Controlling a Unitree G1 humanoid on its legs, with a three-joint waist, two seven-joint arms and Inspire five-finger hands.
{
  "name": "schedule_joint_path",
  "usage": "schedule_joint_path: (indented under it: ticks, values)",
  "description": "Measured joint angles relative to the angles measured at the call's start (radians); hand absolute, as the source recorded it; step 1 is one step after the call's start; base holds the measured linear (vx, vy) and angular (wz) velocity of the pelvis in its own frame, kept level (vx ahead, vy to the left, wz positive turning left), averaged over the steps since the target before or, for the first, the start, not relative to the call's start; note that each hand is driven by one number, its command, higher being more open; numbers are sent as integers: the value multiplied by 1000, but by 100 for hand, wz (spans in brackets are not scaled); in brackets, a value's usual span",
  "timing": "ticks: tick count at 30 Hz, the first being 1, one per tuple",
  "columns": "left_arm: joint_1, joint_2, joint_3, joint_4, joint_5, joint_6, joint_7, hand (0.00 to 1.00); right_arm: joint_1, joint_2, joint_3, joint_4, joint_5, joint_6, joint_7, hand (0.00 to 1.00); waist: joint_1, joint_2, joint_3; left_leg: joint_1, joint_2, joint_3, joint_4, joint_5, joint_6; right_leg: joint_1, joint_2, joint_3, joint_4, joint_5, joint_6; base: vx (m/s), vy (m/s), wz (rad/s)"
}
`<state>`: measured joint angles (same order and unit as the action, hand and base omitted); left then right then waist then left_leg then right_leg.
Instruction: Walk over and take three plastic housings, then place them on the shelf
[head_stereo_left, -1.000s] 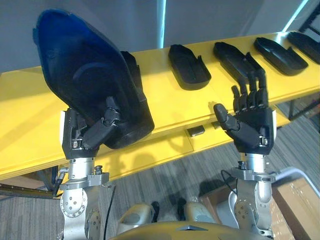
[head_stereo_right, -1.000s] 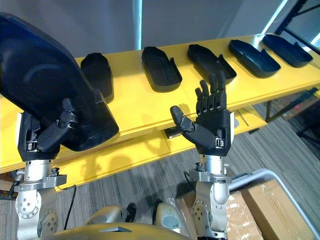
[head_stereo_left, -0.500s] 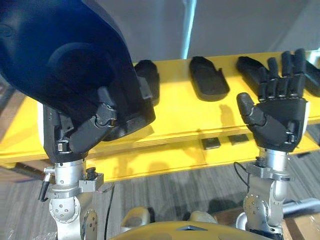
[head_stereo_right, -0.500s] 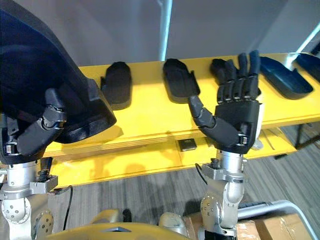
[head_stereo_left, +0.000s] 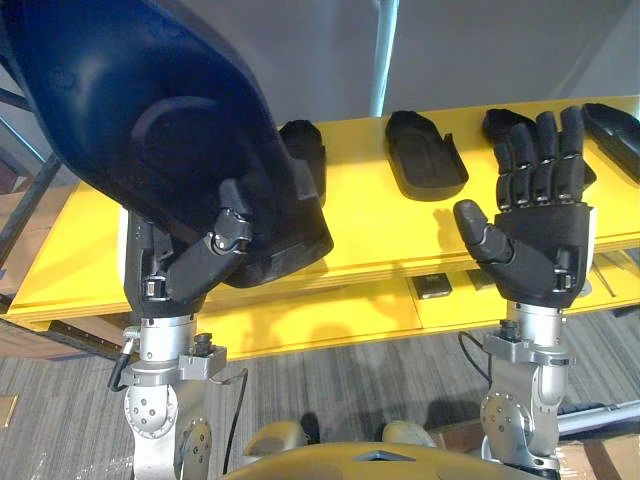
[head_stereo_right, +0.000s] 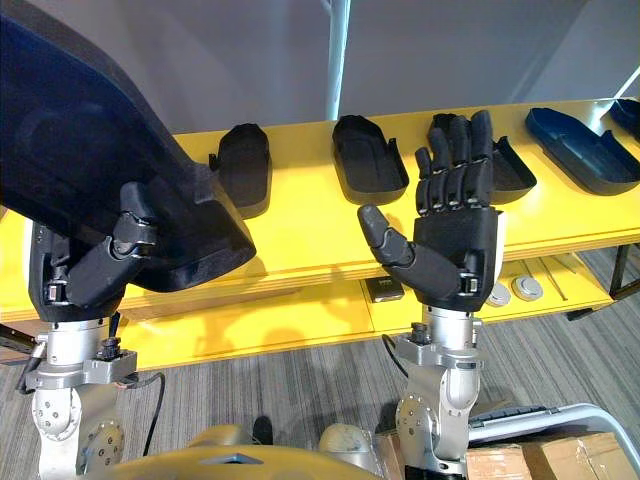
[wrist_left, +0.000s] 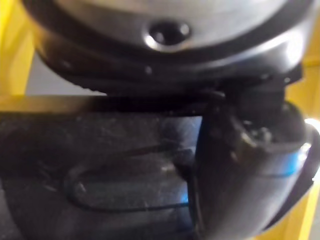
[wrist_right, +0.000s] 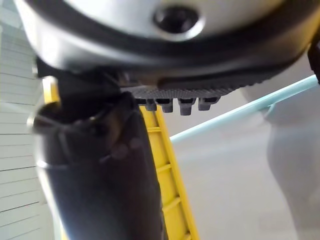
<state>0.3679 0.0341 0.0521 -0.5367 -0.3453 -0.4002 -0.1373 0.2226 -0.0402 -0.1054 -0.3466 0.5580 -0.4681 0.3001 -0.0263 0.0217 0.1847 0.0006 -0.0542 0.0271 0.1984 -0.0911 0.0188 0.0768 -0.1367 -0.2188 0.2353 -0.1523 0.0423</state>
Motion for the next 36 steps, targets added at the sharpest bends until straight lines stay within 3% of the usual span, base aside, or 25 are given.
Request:
schedule_joint_path:
  ticks: [2,3,4,5,6,8,10,11,12,14,17,18,19,20,21,22,23,25,26,29,36]
  values:
    - [24,-9,9,1,3,12,4,0,9,1,-4,11,3,2,8,100,-1,-3,0,-3,-1,3,-8,-25,-8,4,-20,-30,4,-4,6,-42,25,39]
    - [26,-10,10,2,2,14,-1,0,14,3,-6,10,4,2,17,100,-7,-11,5,-28,18,52,36,-55,-12,9,-36,-56,-2,0,12,-49,53,67]
    - [23,-10,10,6,2,16,-11,0,16,1,-18,11,4,2,18,100,-11,-12,9,-74,52,69,113,-71,-4,12,-43,-83,-1,0,12,-51,82,70]
    - [22,-9,11,18,0,16,-29,0,11,-3,-24,14,4,2,17,100,-7,5,10,-115,117,68,195,-83,-20,22,-50,-98,5,-1,12,-41,116,52]
    - [23,-10,13,30,0,16,-34,0,8,-5,-23,16,4,2,17,100,-6,2,14,-129,148,65,221,-83,-25,28,-56,-106,8,-3,15,-42,198,27]
    - [23,-12,24,87,1,15,-38,0,-9,-34,-18,17,24,3,22,100,-5,17,12,-133,235,49,236,-74,-37,40,-109,-106,34,-21,58,-38,298,7]
    - [25,-18,32,112,3,15,-34,0,-18,-53,-13,17,52,4,28,100,-6,38,-1,-121,262,27,236,-49,-25,28,-149,-83,66,-38,97,-1,346,-11]
    - [28,-26,47,117,3,15,-28,0,-35,-67,-15,21,60,7,27,100,-5,61,-12,-108,253,11,227,-56,-98,4,-172,-44,97,-47,139,11,522,-30]
    - [21,-25,74,117,3,14,-15,0,-62,-53,-7,45,60,13,28,100,-6,56,-13,-102,213,32,236,-87,-146,-8,-217,0,101,-47,153,10,527,-34]
    - [10,-21,114,117,24,11,10,0,-78,-17,6,88,39,23,10,100,-9,24,-13,-118,151,59,258,-111,-114,-1,-252,66,46,-28,143,-19,517,-2]
    - [-50,-9,145,117,43,13,20,0,-84,19,43,140,-81,22,-73,100,1,15,-13,-190,119,45,331,-149,-84,24,-268,52,-41,99,151,-32,332,32]
    - [-82,1,150,118,42,13,8,0,-76,22,85,153,-124,23,-111,100,1,17,-13,-203,113,35,322,-151,-77,20,-264,30,-49,178,126,-53,267,36]
    - [-92,8,150,118,42,13,-2,0,-75,25,101,153,-139,23,-119,100,7,17,-13,-201,112,36,308,-150,-65,14,-262,22,-49,208,101,-51,303,23]
    - [-108,25,147,117,42,13,-29,0,-78,36,119,152,-177,22,-123,100,21,13,-16,-183,108,50,259,-130,-44,-2,-261,10,-53,267,44,-19,182,-4]
    - [-115,33,146,117,42,13,-43,0,-81,41,126,152,-196,22,-125,100,23,11,-18,-175,105,54,231,-117,-33,-8,-256,9,-54,276,32,8,172,12]
    - [-137,58,131,117,42,15,-55,0,-80,44,138,146,-217,22,-133,100,17,15,-23,-166,97,35,175,-81,-9,-17,-205,35,-23,203,36,57,91,39]
    - [-164,76,113,117,42,16,-60,0,-80,40,135,138,-229,22,-142,100,11,-3,-39,-165,87,14,123,-47,-3,-24,-137,54,-12,126,36,77,56,53]
    - [-198,82,96,116,38,33,-66,0,-80,37,117,122,-238,22,-161,100,-1,-11,-44,-164,63,-14,63,4,-8,-18,-68,62,-61,62,26,93,21,54]
    - [-205,81,80,117,38,52,-57,0,-80,36,100,112,-238,22,-161,100,-4,-18,-48,-163,50,-22,39,23,-6,-6,-49,65,-108,58,15,100,17,42]
    - [-201,78,43,121,82,109,-34,0,-69,35,46,105,-236,22,-165,100,-9,-3,-45,-164,34,-33,32,36,-7,23,-47,87,-130,68,22,63,-5,27]
    - [-105,50,43,122,90,189,0,0,-52,28,21,17,-237,23,-181,100,-5,-1,-44,-78,77,-7,-87,91,-41,30,-16,117,-113,68,22,-32,-67,-12]
